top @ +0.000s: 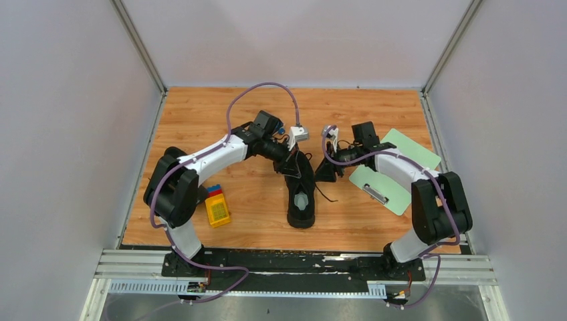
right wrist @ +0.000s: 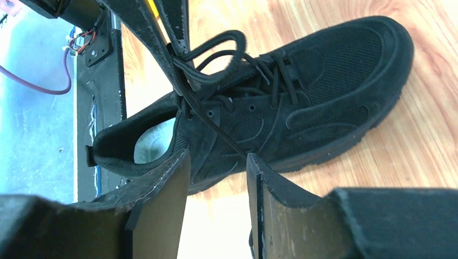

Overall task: Tie the shoes
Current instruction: Cross the shoelace with the shoelace.

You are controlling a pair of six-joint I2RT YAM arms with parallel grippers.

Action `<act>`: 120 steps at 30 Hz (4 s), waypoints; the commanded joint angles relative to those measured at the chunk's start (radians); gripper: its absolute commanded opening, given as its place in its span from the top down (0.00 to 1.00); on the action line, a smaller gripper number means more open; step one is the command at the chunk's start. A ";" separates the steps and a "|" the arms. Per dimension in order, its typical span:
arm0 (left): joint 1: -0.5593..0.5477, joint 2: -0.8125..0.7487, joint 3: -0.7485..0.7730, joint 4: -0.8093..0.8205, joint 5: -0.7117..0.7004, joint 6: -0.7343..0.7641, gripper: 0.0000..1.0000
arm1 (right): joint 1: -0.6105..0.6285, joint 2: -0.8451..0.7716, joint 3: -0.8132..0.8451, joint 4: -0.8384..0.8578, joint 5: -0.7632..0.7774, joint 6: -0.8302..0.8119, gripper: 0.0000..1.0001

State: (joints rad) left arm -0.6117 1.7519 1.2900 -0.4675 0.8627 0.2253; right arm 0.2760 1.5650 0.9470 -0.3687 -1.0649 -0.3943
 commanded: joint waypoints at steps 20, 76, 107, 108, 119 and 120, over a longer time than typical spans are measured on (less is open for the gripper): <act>0.025 -0.017 -0.010 0.061 0.033 -0.063 0.74 | 0.085 -0.041 0.002 0.054 -0.037 0.077 1.00; 0.005 -0.027 0.036 0.008 -0.058 -0.004 0.89 | 0.139 -0.019 -0.027 -0.011 0.048 0.116 1.00; -0.059 0.020 0.060 0.067 -0.126 -0.013 0.66 | 0.138 -0.012 -0.020 -0.005 0.047 0.139 1.00; -0.059 0.024 0.065 0.062 -0.121 -0.010 0.65 | 0.139 -0.011 -0.018 -0.004 0.048 0.140 1.00; -0.063 0.052 0.107 -0.052 -0.050 0.092 0.65 | 0.127 -0.023 -0.029 -0.005 0.046 0.146 1.00; -0.063 0.052 0.106 -0.058 -0.044 0.097 0.64 | 0.125 -0.024 -0.029 -0.005 0.045 0.146 1.00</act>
State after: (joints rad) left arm -0.6563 1.8030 1.3701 -0.4671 0.7582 0.2352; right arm 0.4091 1.5524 0.9131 -0.3912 -1.0115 -0.2607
